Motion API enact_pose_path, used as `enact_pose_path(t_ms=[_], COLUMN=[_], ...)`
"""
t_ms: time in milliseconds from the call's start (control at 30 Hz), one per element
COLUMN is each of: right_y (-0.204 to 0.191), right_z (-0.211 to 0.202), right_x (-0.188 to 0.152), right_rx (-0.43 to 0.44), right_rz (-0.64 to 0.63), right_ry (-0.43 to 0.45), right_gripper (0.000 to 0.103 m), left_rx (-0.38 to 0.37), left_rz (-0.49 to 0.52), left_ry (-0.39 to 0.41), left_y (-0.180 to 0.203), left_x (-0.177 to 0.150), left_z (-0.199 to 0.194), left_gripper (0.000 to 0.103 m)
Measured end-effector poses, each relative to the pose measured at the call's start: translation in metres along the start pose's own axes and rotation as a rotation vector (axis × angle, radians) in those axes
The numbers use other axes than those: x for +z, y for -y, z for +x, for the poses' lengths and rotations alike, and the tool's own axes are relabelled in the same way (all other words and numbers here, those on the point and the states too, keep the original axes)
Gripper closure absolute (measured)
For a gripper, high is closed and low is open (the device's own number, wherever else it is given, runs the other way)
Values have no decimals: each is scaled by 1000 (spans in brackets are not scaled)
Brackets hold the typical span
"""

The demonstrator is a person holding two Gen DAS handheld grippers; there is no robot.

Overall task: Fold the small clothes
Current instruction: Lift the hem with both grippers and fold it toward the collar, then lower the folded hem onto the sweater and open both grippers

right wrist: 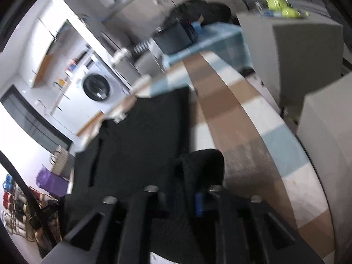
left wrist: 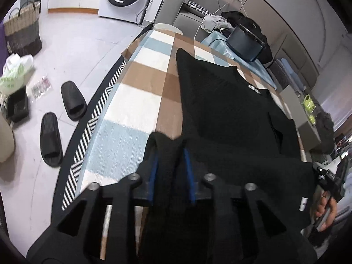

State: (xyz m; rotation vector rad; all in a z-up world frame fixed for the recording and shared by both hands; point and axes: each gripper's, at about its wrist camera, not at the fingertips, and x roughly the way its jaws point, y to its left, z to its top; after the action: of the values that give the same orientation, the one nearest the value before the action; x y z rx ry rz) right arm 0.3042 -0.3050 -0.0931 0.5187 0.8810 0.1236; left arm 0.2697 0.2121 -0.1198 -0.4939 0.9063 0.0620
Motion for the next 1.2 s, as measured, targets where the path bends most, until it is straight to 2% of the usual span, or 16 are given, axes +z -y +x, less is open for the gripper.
enact_pose_path(t_ms=[33, 67, 100, 167, 333, 367, 433, 467, 500, 667, 967, 1033, 1067, 1100, 1167, 1200], right_y=[5, 10, 17, 26, 21, 17, 6, 0, -4, -7, 5, 5, 6, 7, 9, 10], right_z=[-6, -12, -19, -25, -1, 3, 9, 14, 18, 19, -2, -2, -2, -3, -11, -19], right_x=[-3, -7, -11, -18, -28, -29, -30, -30, -31, -37, -57, -57, -56, -54, -54, -55], right_rx=[-7, -14, -19, 12, 126, 133, 120, 111, 108, 89, 96, 87, 86, 81, 109, 129], right_rz=[-1, -1, 1, 6, -39, -56, -96, -119, -132, -158, -145, -147, -143, -135, -120, -121], right_ry=[12, 18, 21, 6, -128, -133, -134, -145, -155, -175, -202, -191, -187, -184, -171, -155], right_gripper=[60, 49, 43, 42, 42, 42, 46, 54, 66, 76, 76, 75, 70, 63, 61, 60], left_rx=[8, 23, 22, -4, -4, 8, -5, -14, -6, 13, 32, 43, 47, 49, 51, 46], left_rz=[-8, -22, -33, -38, 12, 39, 63, 67, 76, 117, 159, 162, 154, 144, 114, 103], left_ry=[-2, -1, 2, -8, -24, -17, -18, -23, -29, -23, -21, -12, -2, 3, 4, 17], left_y=[-3, -6, -10, -13, 3, 9, 16, 18, 21, 25, 24, 23, 22, 20, 14, 11], left_x=[-4, -8, -13, -18, -19, -18, -17, -18, -19, -28, -71, -74, -76, -77, -80, -82], left_z=[-2, -4, -7, -6, 9, 11, 13, 13, 15, 7, -27, -33, -37, -41, -51, -57], left_gripper=[56, 39, 37, 37, 37, 39, 61, 76, 81, 86, 86, 84, 77, 63, 47, 46])
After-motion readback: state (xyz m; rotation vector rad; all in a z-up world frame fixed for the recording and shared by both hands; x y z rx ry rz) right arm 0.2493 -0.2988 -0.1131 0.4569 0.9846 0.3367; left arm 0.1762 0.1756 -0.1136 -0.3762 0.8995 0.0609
